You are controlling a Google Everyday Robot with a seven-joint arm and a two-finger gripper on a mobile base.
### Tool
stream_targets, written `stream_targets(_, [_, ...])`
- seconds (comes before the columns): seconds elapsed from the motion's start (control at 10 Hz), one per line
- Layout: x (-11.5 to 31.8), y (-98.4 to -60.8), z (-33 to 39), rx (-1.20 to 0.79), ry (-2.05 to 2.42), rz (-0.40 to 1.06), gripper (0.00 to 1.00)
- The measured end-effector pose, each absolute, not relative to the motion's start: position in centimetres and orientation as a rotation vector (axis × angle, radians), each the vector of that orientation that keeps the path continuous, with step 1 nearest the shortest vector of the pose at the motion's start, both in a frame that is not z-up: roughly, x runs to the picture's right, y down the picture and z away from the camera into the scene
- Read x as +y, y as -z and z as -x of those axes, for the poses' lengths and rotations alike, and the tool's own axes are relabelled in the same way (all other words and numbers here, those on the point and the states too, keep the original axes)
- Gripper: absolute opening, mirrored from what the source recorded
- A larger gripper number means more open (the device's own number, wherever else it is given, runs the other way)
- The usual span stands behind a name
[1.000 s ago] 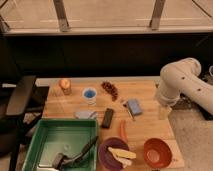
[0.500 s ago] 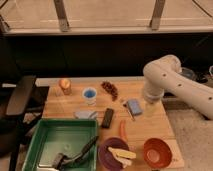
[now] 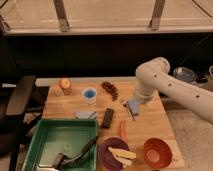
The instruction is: Place fork in purple bowl
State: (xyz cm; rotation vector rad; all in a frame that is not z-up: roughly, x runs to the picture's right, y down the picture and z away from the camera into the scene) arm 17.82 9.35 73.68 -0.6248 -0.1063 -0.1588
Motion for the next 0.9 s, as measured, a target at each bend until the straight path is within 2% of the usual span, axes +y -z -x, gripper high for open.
stream_targets(0.4, [9.3, -74.0, -17.7, -0.132, 0.129, 0.646, 0.65])
stream_targets(0.6, [10.0, -75.9, -16.6, -0.247, 0.048, 0.702, 0.65])
stream_targets(0.9, [10.4, -77.9, -15.3, -0.300, -0.029, 0.750, 0.65])
